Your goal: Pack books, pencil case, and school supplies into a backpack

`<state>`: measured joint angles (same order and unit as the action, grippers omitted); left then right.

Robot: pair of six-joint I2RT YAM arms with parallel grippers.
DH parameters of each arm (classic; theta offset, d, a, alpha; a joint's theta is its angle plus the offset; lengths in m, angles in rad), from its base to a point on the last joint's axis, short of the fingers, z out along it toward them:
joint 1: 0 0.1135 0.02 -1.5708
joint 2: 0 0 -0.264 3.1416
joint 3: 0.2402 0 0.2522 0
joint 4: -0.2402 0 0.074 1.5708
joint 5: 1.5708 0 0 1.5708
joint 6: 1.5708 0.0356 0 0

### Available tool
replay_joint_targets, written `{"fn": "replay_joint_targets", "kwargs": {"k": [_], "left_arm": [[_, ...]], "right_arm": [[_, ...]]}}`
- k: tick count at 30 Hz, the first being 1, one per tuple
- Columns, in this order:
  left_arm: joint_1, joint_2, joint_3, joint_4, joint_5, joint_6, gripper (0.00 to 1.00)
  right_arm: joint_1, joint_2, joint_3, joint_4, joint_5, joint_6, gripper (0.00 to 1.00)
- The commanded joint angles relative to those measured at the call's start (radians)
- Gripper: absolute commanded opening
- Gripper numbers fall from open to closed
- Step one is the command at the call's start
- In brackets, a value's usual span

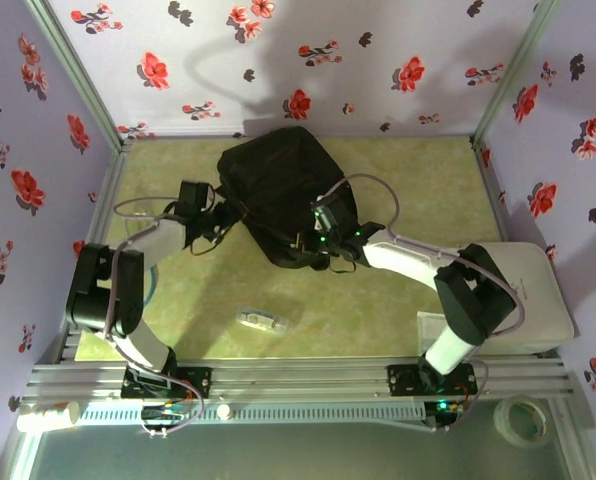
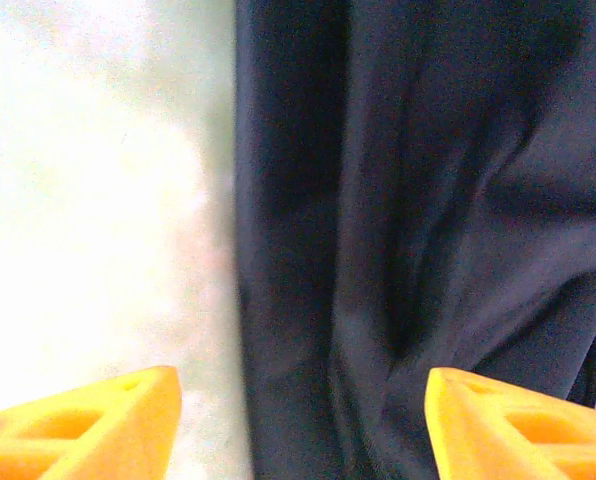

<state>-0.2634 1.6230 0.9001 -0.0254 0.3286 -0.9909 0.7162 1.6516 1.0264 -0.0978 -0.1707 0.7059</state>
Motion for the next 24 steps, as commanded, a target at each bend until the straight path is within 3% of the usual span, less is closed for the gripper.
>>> {"fn": "replay_joint_targets", "kwargs": {"k": [1, 8, 17, 24], "left_arm": [[-0.048, -0.05, -0.074, 0.14, 0.044, -0.12, 0.71], [-0.128, 0.026, -0.099, 0.362, 0.073, -0.249, 0.68], [-0.148, 0.137, -0.059, 0.427, 0.068, -0.288, 0.37], [-0.153, 0.129, -0.041, 0.401, 0.065, -0.27, 0.19]], "right_arm": [[0.006, 0.054, 0.061, 0.098, -0.08, -0.013, 0.0], [0.012, 0.05, 0.067, 0.091, -0.085, 0.007, 0.0], [0.036, -0.054, 0.055, 0.034, -0.047, 0.022, 0.0], [0.069, -0.099, 0.086, -0.029, 0.008, -0.033, 0.0]]}}
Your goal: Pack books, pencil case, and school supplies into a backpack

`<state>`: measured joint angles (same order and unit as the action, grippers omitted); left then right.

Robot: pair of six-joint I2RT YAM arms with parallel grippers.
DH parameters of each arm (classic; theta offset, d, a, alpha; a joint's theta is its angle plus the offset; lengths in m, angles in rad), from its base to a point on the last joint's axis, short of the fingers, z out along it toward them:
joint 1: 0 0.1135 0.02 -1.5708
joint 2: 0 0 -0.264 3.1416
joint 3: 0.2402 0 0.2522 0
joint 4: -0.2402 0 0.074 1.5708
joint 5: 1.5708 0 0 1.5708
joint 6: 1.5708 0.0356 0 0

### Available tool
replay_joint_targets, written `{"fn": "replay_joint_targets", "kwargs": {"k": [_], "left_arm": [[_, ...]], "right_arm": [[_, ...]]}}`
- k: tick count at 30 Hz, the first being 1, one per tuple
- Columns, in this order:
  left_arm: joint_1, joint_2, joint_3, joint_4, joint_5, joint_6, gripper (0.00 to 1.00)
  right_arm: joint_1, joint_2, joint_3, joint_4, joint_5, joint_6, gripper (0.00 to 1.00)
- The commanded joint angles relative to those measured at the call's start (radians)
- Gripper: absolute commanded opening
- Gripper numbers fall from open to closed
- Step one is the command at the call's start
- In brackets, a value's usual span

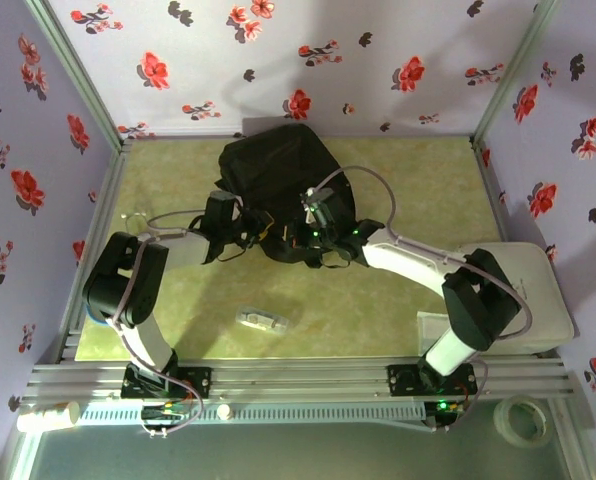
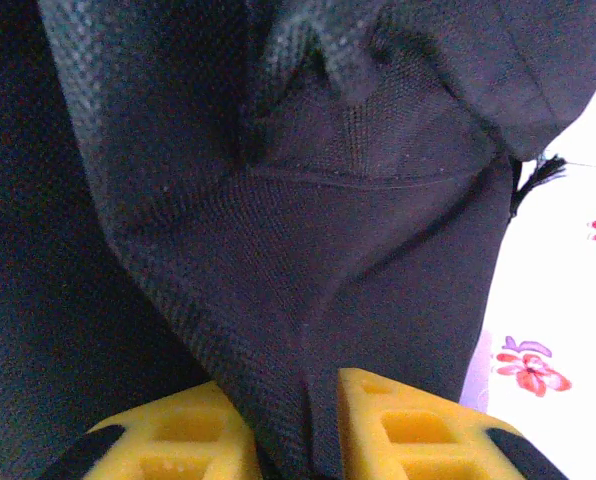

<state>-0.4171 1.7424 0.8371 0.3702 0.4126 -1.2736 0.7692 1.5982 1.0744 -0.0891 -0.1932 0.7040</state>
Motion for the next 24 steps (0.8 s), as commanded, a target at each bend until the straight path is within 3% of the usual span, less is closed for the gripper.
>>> {"fn": "replay_joint_targets", "kwargs": {"k": [1, 8, 14, 18, 21, 24], "left_arm": [[0.0, 0.009, 0.022, 0.003, -0.019, 0.014, 0.16], [0.003, 0.008, 0.027, -0.043, -0.031, 0.048, 0.02], [0.002, 0.011, 0.044, -0.103, -0.054, 0.085, 0.0], [0.004, 0.014, 0.058, -0.133, -0.058, 0.101, 0.0], [0.006, 0.015, 0.064, -0.142, -0.056, 0.112, 0.0], [0.004, 0.016, 0.068, -0.139, -0.034, 0.12, 0.0]], "right_arm": [[0.02, -0.045, 0.037, -0.052, 0.043, -0.035, 0.0], [0.043, -0.075, -0.039, -0.175, 0.253, 0.018, 0.0], [0.033, -0.071, -0.07, -0.303, 0.43, 0.131, 0.0], [0.031, -0.068, -0.065, -0.319, 0.438, 0.175, 0.0], [0.021, -0.081, -0.069, -0.257, 0.35, 0.141, 0.0], [-0.003, -0.143, -0.095, -0.186, 0.305, 0.115, 0.21]]}}
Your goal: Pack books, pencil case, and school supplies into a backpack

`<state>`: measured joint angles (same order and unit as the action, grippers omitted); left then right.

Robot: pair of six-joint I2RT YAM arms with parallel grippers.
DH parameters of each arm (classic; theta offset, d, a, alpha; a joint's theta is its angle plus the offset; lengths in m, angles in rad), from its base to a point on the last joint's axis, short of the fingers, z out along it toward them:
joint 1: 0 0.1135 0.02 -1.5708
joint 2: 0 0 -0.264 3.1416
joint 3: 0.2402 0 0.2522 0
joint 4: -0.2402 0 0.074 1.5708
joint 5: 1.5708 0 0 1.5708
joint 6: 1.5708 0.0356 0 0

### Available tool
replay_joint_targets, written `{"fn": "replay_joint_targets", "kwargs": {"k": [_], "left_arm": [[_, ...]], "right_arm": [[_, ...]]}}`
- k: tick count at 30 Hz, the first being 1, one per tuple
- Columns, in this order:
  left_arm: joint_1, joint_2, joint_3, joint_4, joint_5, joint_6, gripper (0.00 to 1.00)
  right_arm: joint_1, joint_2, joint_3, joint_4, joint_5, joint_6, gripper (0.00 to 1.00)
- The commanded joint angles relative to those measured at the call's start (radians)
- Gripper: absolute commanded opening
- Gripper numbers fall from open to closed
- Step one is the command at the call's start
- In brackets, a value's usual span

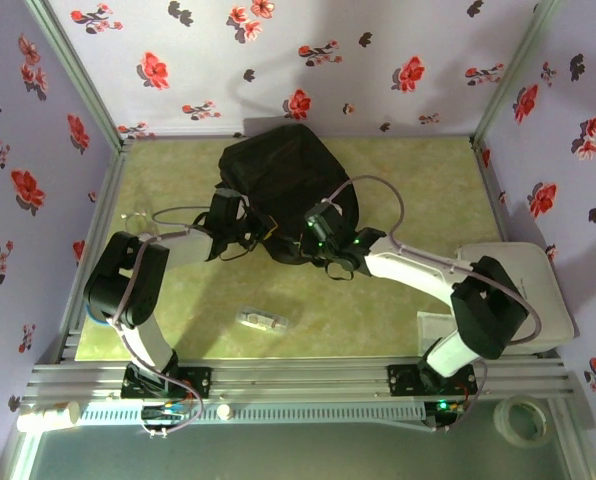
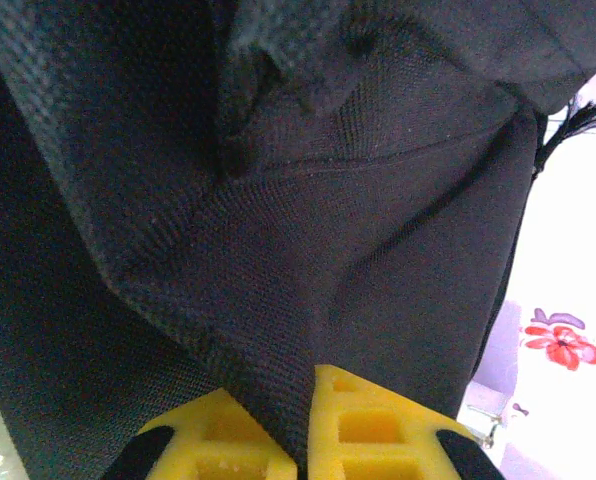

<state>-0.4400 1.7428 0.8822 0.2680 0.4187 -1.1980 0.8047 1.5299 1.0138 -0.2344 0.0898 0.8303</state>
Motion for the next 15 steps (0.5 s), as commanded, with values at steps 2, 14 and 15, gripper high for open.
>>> {"fn": "replay_joint_targets", "kwargs": {"k": [2, 14, 15], "left_arm": [[0.026, 0.015, 0.025, -0.033, -0.025, 0.048, 0.0], [0.02, 0.004, 0.023, -0.03, 0.012, 0.06, 0.0], [0.019, 0.003, 0.023, -0.03, 0.015, 0.06, 0.0]], "right_arm": [[-0.074, -0.121, -0.055, 0.003, -0.003, -0.016, 0.37], [-0.334, 0.053, -0.02, 0.059, -0.234, 0.045, 0.51], [-0.336, 0.069, -0.015, 0.072, -0.24, 0.038, 0.51]]}}
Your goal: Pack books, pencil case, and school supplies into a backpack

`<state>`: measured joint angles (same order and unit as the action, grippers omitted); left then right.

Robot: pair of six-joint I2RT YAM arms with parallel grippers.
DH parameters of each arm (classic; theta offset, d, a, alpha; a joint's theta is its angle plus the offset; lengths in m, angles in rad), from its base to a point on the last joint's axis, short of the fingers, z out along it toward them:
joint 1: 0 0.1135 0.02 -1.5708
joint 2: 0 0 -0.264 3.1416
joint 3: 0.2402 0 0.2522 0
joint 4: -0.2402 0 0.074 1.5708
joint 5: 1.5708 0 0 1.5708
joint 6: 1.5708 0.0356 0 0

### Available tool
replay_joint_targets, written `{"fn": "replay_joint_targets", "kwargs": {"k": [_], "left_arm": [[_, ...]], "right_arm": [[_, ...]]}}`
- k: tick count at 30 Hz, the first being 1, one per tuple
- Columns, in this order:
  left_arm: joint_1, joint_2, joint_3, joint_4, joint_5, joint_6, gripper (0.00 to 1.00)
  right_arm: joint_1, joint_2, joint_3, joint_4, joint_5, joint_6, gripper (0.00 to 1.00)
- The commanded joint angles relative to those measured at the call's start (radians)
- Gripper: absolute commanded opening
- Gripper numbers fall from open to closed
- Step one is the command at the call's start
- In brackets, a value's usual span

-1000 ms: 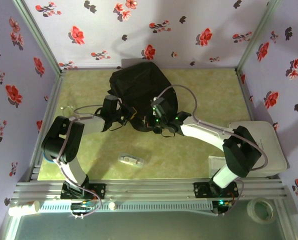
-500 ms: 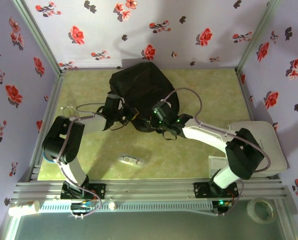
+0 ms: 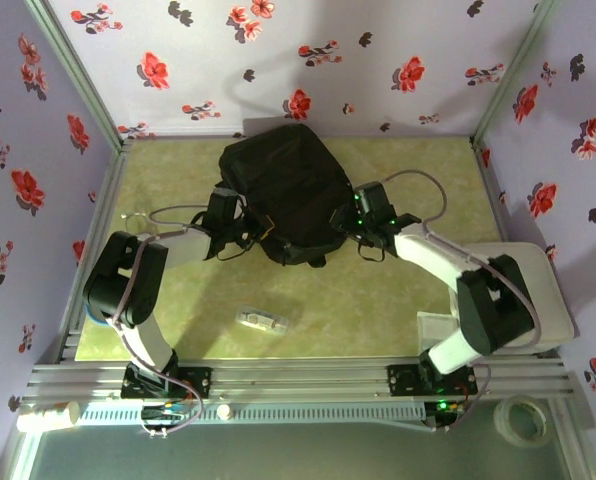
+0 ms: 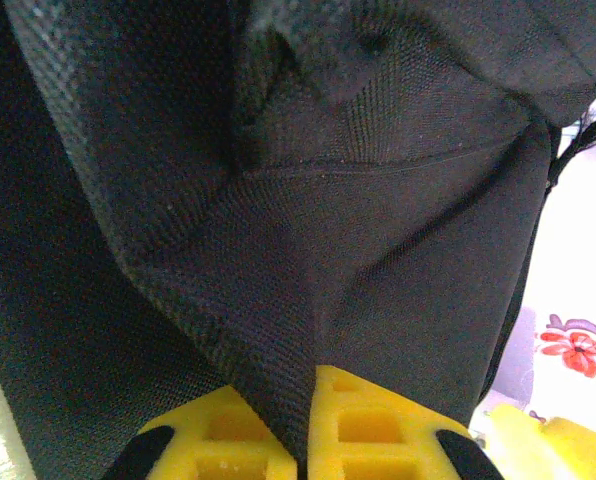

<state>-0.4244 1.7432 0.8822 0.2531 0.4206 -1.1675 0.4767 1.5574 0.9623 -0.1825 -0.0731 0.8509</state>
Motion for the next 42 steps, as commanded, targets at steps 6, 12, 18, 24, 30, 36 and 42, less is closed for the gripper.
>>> {"fn": "replay_joint_targets", "kwargs": {"k": [6, 12, 18, 24, 30, 36, 42], "left_arm": [[0.003, 0.001, 0.018, -0.017, 0.016, 0.03, 0.0], [0.003, -0.001, 0.018, -0.017, 0.019, 0.034, 0.0], [0.002, 0.003, 0.02, -0.015, 0.023, 0.035, 0.0], [0.004, 0.003, 0.017, -0.018, 0.023, 0.036, 0.0], [0.004, 0.012, 0.018, -0.017, 0.022, 0.037, 0.02], [-0.003, 0.01, 0.03, -0.024, 0.03, 0.041, 0.09], [-0.011, 0.005, 0.042, -0.086, 0.032, 0.09, 0.45]], "right_arm": [[-0.016, 0.142, 0.09, 0.035, -0.115, -0.021, 0.35], [-0.016, 0.121, 0.11, -0.01, -0.056, -0.051, 0.3], [-0.018, 0.114, 0.108, -0.01, -0.077, -0.051, 0.11], [-0.019, -0.002, 0.096, 0.009, -0.039, -0.065, 0.03], [-0.031, -0.116, 0.07, -0.022, 0.03, -0.084, 0.01], [-0.035, -0.092, 0.059, -0.09, 0.127, -0.082, 0.01], [-0.063, -0.041, 0.065, -0.098, 0.163, -0.102, 0.03]]}}
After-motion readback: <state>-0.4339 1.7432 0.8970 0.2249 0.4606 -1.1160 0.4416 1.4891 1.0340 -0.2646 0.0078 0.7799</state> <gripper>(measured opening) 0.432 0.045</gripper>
